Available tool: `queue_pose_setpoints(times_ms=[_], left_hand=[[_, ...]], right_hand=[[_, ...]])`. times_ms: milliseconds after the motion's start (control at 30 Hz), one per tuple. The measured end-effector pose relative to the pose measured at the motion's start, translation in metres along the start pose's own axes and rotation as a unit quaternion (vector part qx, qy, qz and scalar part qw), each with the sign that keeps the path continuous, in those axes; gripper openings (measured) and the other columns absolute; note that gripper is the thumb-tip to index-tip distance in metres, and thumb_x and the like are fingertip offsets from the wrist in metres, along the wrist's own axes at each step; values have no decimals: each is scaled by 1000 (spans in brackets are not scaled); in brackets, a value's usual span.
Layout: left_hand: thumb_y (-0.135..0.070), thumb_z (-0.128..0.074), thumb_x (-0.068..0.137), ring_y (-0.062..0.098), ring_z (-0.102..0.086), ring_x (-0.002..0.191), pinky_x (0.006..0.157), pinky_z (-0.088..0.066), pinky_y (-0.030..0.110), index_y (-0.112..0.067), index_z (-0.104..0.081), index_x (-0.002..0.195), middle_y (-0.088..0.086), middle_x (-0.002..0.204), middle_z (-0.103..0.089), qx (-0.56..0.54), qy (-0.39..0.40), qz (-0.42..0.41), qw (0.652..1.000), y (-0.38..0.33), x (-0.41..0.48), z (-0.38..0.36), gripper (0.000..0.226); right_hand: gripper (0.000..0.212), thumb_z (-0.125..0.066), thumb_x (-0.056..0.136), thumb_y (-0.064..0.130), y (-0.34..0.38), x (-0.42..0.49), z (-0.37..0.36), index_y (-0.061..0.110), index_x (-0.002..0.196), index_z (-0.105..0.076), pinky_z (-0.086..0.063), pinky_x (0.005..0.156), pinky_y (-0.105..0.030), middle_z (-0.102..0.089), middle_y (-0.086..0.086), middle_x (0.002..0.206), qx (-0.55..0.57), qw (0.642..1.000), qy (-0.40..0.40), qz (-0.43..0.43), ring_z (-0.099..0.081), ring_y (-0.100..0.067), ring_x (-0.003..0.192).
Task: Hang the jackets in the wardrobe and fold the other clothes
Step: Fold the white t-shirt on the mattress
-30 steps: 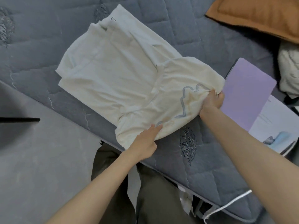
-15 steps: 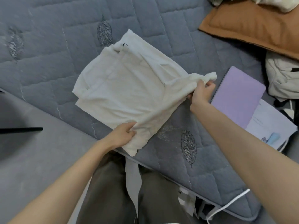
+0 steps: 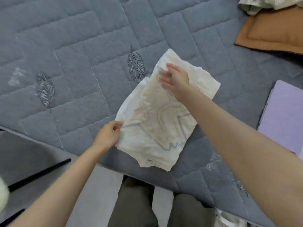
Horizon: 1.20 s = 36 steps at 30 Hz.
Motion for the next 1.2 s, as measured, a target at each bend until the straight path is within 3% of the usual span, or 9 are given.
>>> queue_pose_setpoints(times_ms=[233,367,533,667,833,900,1033,1133,1200], left_hand=[[-28,-53,92,27,-34,136,111,-29,44,-11,-35,143,12,146,-40,63,-9,-63,996,-34,37,6,57],[-44,-61,88,23,-2,146,116,-13,44,-19,-12,152,7,159,-6,60,-7,-40,997,-70,57,-20,84],[-49,-70,78,28,-22,134,109,-19,44,-16,-26,144,9,143,-26,107,-54,-52,991,-93,76,-39,86],[-51,-74,73,25,-37,130,103,-22,40,-11,-28,136,3,136,-42,85,-40,-25,995,-91,88,-47,87],[-42,-69,80,24,-58,110,101,-38,34,-8,-54,119,4,114,-63,59,40,-41,997,-88,89,-47,54],[-30,-66,88,18,-65,89,79,-53,27,-10,-65,102,6,100,-68,14,55,-66,996,-94,80,-39,25],[-21,-70,86,12,-49,69,56,-39,19,-13,-58,77,-1,73,-55,11,46,-158,986,-113,49,-12,16],[-16,-79,76,22,-47,112,89,-44,28,-25,-54,80,10,121,-51,24,47,-224,973,-128,18,5,27],[-17,-84,70,25,-17,142,114,-20,34,-20,-64,101,8,156,-16,96,55,-260,959,-140,-2,17,37]], right_hand=[[27,-51,88,7,-55,-22,54,11,113,-59,-39,95,-33,-53,-9,126,-303,916,-238,110,-47,-27,114],[48,-64,82,15,-105,-52,105,16,126,-44,-33,92,-38,-35,-9,139,-289,883,-370,18,-35,-30,120],[69,-72,82,38,-153,-62,126,11,135,-36,-40,104,-42,-48,-6,124,-102,956,-251,-114,-46,-26,120],[42,-68,84,43,-161,-55,118,7,103,-59,-47,98,-43,-48,-9,128,-102,966,-184,-148,-53,-26,113],[29,-66,90,24,-153,-61,113,8,114,-61,-55,61,-22,-68,-7,110,58,978,-160,-123,-66,-13,85],[28,-66,90,21,-143,-70,118,10,116,-61,-53,57,-16,-69,-1,104,54,984,-152,-78,-66,-9,86],[34,-74,82,18,-118,-94,135,12,112,-60,-57,78,-31,-68,-4,110,31,988,-145,-33,-66,-16,97],[63,-81,75,13,-97,-120,147,11,127,-45,-56,79,-33,-68,-9,113,48,989,-140,-1,-67,-16,97],[93,-82,70,2,-81,-139,156,27,138,-24,-55,74,-24,-71,-5,103,5,992,-116,59,-69,-14,92]])
Point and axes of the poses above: each hand's wrist, its own x-axis towards the middle knuckle, its own z-axis out of the back of the hand, y = z × x, the point moved 5 cm from there along x, towards the middle knuckle
